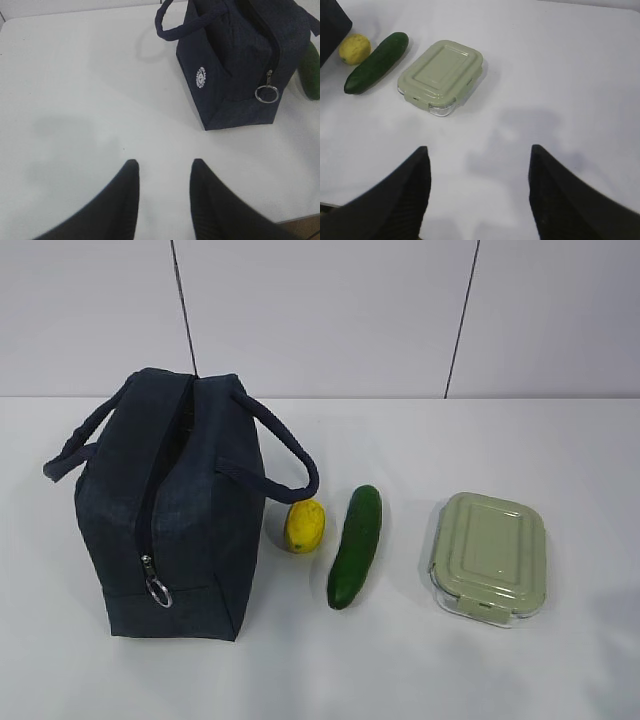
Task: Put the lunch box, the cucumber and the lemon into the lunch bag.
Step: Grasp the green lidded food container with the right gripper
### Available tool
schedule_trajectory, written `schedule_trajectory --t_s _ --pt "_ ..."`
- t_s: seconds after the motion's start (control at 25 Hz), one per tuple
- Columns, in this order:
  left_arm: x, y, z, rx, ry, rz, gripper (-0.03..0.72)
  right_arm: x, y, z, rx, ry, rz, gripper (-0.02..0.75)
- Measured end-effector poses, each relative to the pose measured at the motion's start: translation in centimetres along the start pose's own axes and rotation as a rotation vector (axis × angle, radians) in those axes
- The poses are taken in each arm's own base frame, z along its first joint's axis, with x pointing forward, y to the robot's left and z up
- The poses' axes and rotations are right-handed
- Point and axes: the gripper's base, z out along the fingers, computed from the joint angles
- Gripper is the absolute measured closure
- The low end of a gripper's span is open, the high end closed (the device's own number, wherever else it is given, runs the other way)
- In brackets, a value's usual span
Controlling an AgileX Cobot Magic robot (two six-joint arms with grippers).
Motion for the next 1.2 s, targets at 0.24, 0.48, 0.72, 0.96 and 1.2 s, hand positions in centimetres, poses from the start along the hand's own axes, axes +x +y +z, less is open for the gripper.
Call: schedule_trajectory --t_s 0.24,0.48,0.72,0.96,1.2 --pt "0.00 0.00 0.00 0.000 0.000 0.000 0.445 0.00 0.00 0.00 0.000 0.000 0.000 0.289" --pt "0.00 0.00 0.00 0.000 0.000 0.000 0.445 0.00 0.00 0.00 0.000 0.000 0.000 0.289" --pt "0.00 0.00 0.00 0.000 0.000 0.000 0.445 0.00 0.00 0.00 0.000 0.000 0.000 0.289" --pt "0.00 0.00 0.00 0.000 0.000 0.000 0.445 0.00 0.00 0.00 0.000 0.000 0.000 0.289" --pt "0.00 0.00 0.00 0.000 0.000 0.000 0.445 0.00 0.00 0.00 0.000 0.000 0.000 0.289"
